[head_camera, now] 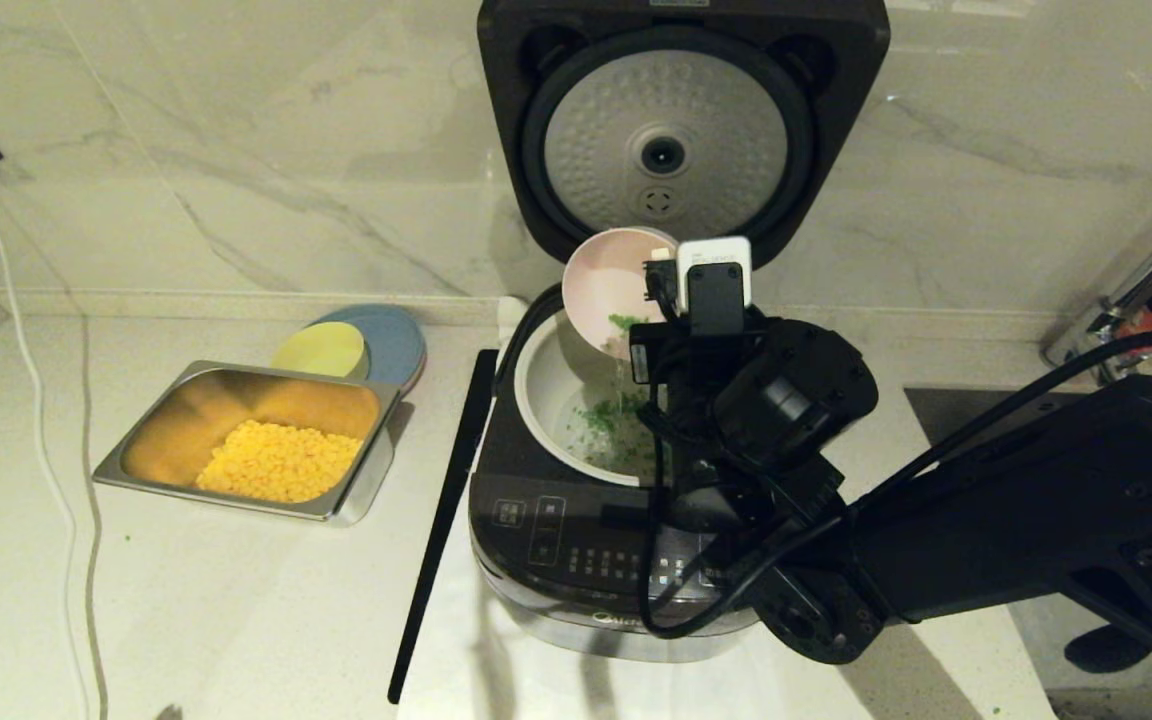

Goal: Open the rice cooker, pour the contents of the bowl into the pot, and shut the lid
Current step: Pour the water from the bowl into the rice cooker, then fill a bowl with water from the tap

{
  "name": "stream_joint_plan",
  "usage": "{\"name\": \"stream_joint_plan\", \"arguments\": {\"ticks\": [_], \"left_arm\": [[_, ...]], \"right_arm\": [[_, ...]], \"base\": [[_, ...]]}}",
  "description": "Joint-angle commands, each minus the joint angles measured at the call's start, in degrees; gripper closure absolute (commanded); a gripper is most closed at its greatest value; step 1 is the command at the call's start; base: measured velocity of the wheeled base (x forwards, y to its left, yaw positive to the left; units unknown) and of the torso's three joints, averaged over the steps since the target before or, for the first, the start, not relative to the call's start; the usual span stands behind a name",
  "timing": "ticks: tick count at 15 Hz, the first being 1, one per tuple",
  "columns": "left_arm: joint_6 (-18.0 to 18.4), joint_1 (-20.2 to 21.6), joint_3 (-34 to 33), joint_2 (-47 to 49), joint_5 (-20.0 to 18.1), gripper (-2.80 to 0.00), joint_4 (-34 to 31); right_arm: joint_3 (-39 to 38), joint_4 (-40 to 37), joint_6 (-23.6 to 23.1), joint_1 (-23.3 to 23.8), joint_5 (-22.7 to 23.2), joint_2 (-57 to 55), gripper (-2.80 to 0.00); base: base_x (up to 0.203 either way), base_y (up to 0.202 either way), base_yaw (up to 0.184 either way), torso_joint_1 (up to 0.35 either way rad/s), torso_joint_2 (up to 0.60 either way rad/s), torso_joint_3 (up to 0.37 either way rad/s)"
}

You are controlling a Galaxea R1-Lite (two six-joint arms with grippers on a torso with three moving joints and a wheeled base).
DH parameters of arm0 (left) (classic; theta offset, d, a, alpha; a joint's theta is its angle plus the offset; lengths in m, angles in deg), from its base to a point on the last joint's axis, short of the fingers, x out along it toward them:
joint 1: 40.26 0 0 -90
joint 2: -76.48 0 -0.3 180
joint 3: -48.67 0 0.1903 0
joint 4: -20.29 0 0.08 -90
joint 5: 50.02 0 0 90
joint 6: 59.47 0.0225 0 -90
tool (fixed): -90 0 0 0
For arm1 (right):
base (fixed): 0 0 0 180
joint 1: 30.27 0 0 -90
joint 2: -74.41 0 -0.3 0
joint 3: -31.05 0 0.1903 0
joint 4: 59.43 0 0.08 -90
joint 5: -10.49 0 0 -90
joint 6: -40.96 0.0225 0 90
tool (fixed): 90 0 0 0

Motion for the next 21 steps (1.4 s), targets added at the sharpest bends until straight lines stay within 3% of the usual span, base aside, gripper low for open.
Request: {"name": "stream_joint_plan", "arguments": {"ticks": [1,4,6,10,13,16,19,21], "left_arm": [[0.0,0.0,-0.5,-0.1,0.0,0.0,0.0],[0.0,0.0,-0.5,-0.1,0.0,0.0,0.0],[0.0,0.0,-0.5,-0.1,0.0,0.0,0.0],[0.0,0.0,-0.5,-0.1,0.0,0.0,0.0],[0.0,0.0,-0.5,-0.1,0.0,0.0,0.0],[0.0,0.0,-0.5,-0.1,0.0,0.0,0.0],[0.0,0.0,-0.5,-0.1,0.0,0.0,0.0],[0.0,0.0,-0.5,-0.1,0.0,0.0,0.0]], "right_arm": [[1.0,-2.1,-0.1,-0.1,-0.9,1.2,0.0],[2.8,-11.7,1.9,-0.1,-1.9,4.7,0.0],[4.8,-22.3,6.2,-0.1,-2.0,7.4,0.0],[11.6,-55.2,23.2,1.0,0.1,11.4,0.0],[20.8,-80.4,39.8,4.1,7.3,12.1,0.0],[31.6,-101.3,52.8,7.8,19.5,11.8,0.0],[39.3,-115.8,60.4,10.6,29.2,12.1,0.0],[40.3,-121.1,61.9,11.7,35.3,15.1,0.0]], "base": [[0.0,0.0,0.0,0.0,0.0,0.0],[0.0,0.0,0.0,0.0,0.0,0.0],[0.0,0.0,0.0,0.0,0.0,0.0],[0.0,0.0,0.0,0.0,0.0,0.0],[0.0,0.0,0.0,0.0,0.0,0.0],[0.0,0.0,0.0,0.0,0.0,0.0],[0.0,0.0,0.0,0.0,0.0,0.0],[0.0,0.0,0.0,0.0,0.0,0.0]]}}
